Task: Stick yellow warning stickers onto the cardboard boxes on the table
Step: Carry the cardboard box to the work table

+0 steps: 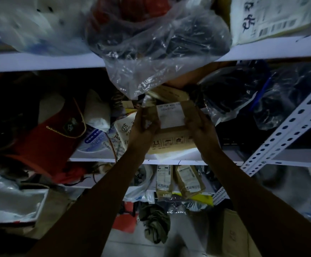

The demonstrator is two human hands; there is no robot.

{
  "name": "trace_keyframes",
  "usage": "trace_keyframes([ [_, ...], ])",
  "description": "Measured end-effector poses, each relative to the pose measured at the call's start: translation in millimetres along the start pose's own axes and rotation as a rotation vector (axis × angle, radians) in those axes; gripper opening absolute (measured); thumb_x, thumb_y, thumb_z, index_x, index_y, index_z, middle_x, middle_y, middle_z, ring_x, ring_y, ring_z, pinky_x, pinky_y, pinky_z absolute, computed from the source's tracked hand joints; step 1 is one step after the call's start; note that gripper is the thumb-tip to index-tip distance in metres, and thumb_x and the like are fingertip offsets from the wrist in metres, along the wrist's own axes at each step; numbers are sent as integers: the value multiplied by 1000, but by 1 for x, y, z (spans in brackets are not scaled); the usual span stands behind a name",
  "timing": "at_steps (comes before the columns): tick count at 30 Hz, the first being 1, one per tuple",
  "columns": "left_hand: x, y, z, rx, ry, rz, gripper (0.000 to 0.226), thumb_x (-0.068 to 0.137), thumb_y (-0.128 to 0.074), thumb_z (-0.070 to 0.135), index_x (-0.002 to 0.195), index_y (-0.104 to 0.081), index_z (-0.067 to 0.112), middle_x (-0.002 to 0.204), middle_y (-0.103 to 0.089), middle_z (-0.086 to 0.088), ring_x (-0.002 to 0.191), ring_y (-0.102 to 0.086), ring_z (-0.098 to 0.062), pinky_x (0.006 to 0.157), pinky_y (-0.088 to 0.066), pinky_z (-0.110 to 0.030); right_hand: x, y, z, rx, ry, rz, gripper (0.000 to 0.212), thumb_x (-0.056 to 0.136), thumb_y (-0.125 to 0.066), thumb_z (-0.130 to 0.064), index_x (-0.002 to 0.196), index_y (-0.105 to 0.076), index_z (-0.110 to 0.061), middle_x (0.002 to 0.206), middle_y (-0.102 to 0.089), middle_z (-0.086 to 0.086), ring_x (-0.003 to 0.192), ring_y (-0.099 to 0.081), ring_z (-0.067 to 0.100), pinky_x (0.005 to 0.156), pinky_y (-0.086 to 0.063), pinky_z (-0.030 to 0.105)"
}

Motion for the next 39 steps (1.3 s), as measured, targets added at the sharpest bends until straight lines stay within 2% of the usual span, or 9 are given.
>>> trace_keyframes([
  [3,-5,3,11,-58,-50,-22,69,88,-71,23,144,-38,45,116,-60,20,115,-61,-22,90,-55,-44,-6,0,-12,40,8,25,67,72,-72,-44,134,-58,-21,118,-71,3,110,-67,23,95,-54,49],
  [9,-22,11,26,-161,-63,-61,73,90,-69,10,150,-35,35,119,-59,16,114,-61,-16,85,-54,-30,-35,1,-29,84,58,52,49,92,-68,-15,139,-53,-18,121,-68,-3,114,-65,16,101,-52,38],
  [13,-41,17,31,-148,-87,-146,74,91,-68,11,152,-34,35,126,-54,13,99,-60,-4,67,-53,-16,-72,8,-35,-9,91,129,59,95,-66,-28,149,-43,-21,117,-63,-12,102,-60,-5,82,-53,13],
  [17,-61,26,32,-84,-104,-309,76,92,-68,20,153,-27,39,158,-33,2,137,-43,-19,87,-48,-31,-118,7,-39,-48,101,263,63,94,-64,-34,151,-39,-25,123,-57,-9,102,-59,0,77,-50,9],
  [21,-85,30,32,-28,-103,-482,74,93,-67,30,151,-25,48,162,-22,6,143,-35,-20,102,-45,-45,-171,10,-43,-104,89,438,66,94,-64,-40,152,-36,-29,127,-52,-12,110,-53,8,84,-47,15],
  [26,-131,8,33,-37,-119,-695,74,94,-66,24,153,-25,44,159,-30,6,137,-42,-20,90,-48,-35,-244,31,-53,-164,52,651,62,96,-61,-36,152,-35,-26,121,-49,-14,105,-52,5,68,-43,-1],
  [29,-169,-17,33,-26,-153,-812,74,94,-66,22,154,-26,40,150,-40,7,122,-49,-14,79,-48,-25,-291,53,-57,-184,42,800,66,95,-62,-43,153,-35,-30,126,-53,-11,116,-57,15,87,-51,20],
  [32,-218,-46,33,13,-178,-948,74,92,-68,26,153,-28,42,148,-44,7,120,-51,-15,91,-50,-36,-348,77,-61,-138,31,941,66,93,-64,-45,152,-34,-36,128,-53,-9,118,-58,18,96,-52,36],
  [39,-363,-103,32,73,-257,-1278,72,91,-69,28,151,-31,42,136,-50,9,118,-55,-14,97,-51,-41,-496,132,-73,-124,48,1288,66,92,-66,-42,151,-37,-33,131,-61,-9,114,-61,6,96,-51,28],
])
Point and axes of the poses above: each hand's wrist, its own x-axis towards the middle knuckle, its own y-axis out of the back of the hand, z = x × y, the point moved 1 cm from there along x, towards the middle knuckle
